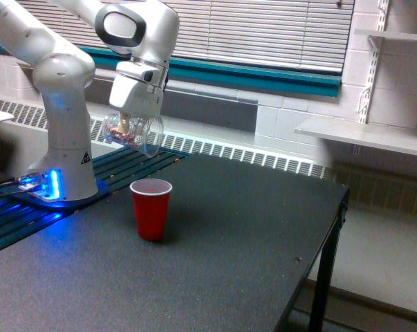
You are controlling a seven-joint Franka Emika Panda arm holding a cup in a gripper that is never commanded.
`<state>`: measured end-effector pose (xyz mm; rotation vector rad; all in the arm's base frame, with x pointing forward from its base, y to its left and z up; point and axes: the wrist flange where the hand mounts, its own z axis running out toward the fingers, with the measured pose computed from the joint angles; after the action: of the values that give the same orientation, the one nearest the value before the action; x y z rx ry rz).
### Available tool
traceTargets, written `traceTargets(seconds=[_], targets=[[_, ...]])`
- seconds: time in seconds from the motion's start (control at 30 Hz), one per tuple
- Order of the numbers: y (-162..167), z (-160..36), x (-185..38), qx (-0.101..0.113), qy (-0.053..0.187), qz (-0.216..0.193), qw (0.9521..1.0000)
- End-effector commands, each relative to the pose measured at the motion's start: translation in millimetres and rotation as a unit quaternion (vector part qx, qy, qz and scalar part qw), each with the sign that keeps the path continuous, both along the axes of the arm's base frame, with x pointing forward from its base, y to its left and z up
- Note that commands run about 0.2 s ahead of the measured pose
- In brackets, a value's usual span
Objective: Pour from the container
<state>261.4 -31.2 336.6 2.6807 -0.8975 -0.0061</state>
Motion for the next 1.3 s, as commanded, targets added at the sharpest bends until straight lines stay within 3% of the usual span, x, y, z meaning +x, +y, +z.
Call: traceTargets(seconds=[0.03, 1.3], targets=[[7, -16.6, -8, -0.011, 0.016, -0.005, 0.9998], [8, -32.6, -12, -0.038, 0.045, -0.018, 0.9981]])
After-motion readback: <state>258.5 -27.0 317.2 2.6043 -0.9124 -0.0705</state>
